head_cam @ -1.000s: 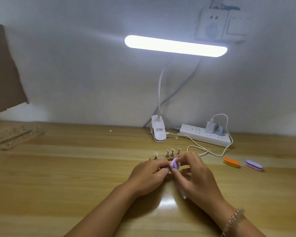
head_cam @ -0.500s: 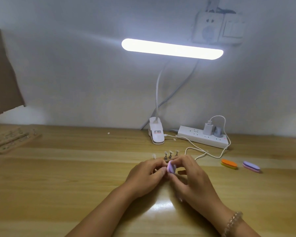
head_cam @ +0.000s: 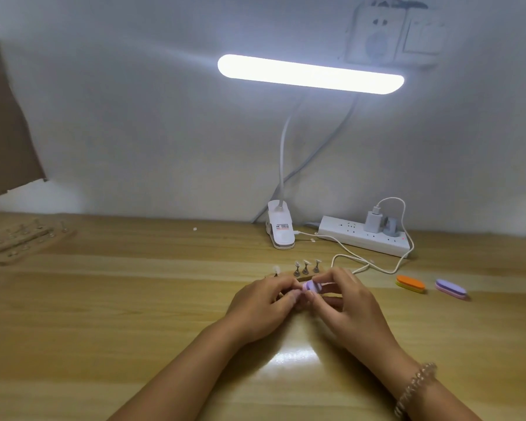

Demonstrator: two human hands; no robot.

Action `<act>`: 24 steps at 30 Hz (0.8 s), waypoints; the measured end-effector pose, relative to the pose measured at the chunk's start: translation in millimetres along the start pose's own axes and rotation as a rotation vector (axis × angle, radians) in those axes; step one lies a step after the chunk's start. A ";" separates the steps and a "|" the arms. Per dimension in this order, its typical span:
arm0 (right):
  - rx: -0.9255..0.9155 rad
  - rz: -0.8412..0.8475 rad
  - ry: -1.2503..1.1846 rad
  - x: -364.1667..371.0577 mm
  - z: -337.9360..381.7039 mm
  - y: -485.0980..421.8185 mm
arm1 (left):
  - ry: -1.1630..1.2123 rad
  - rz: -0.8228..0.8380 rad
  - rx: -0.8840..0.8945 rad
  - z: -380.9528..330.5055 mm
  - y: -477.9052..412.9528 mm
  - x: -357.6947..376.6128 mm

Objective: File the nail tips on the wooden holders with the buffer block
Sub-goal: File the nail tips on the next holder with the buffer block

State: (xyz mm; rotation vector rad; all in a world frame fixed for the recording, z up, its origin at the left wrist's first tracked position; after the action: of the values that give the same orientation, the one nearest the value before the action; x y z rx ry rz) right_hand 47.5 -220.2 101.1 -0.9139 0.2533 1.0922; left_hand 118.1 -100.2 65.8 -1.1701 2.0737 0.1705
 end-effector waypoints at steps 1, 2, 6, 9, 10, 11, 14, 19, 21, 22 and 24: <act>0.015 -0.006 0.013 -1.6 -2.1 0.8 | 0.012 -0.004 -0.003 0.2 0.4 -0.1; -0.008 -0.018 0.052 -3.6 0.4 1.9 | 0.023 -0.007 -0.003 0.1 0.9 -0.3; -0.223 0.017 0.169 2.3 30.2 11.7 | 0.022 -0.009 0.010 -0.5 2.0 -1.9; -0.111 -0.017 0.148 -3.1 13.9 3.6 | 0.017 -0.007 0.003 -0.3 0.9 -1.2; -0.072 -0.023 0.165 -4.4 7.7 1.8 | 0.024 -0.005 -0.002 -0.2 0.9 -1.1; -0.073 -0.029 0.199 -5.0 7.5 2.1 | 0.032 -0.001 -0.002 -0.2 0.9 -0.7; -0.247 -0.009 0.283 2.1 32.2 11.2 | 0.028 0.002 0.005 1.1 1.9 -0.8; -0.074 -0.020 0.189 -2.9 8.6 2.1 | 0.001 -0.001 0.001 -0.4 0.4 -1.0; -0.053 -0.017 0.249 -2.8 5.7 2.8 | 0.020 0.001 -0.006 -0.6 1.2 -0.8; -0.086 -0.018 0.282 -1.6 10.9 4.8 | 0.029 0.000 -0.007 -1.0 1.7 -0.9; -0.126 -0.016 0.301 0.1 17.8 7.3 | 0.051 0.000 -0.008 -2.9 2.7 -1.6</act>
State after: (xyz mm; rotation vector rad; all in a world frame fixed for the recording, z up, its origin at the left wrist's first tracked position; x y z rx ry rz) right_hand 37.0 -205.8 108.4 -1.1928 0.4277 0.9617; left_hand 114.9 -98.8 68.3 -1.1905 2.1195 0.1510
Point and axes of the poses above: each hand's wrist, its own y-axis away from the middle knuckle, its own x-axis out of the palm, z = x × y, the point moved 10 cm from there along -y, towards the middle knuckle, and after that the axes turned 6 degrees about y, right-handed, at the moved point
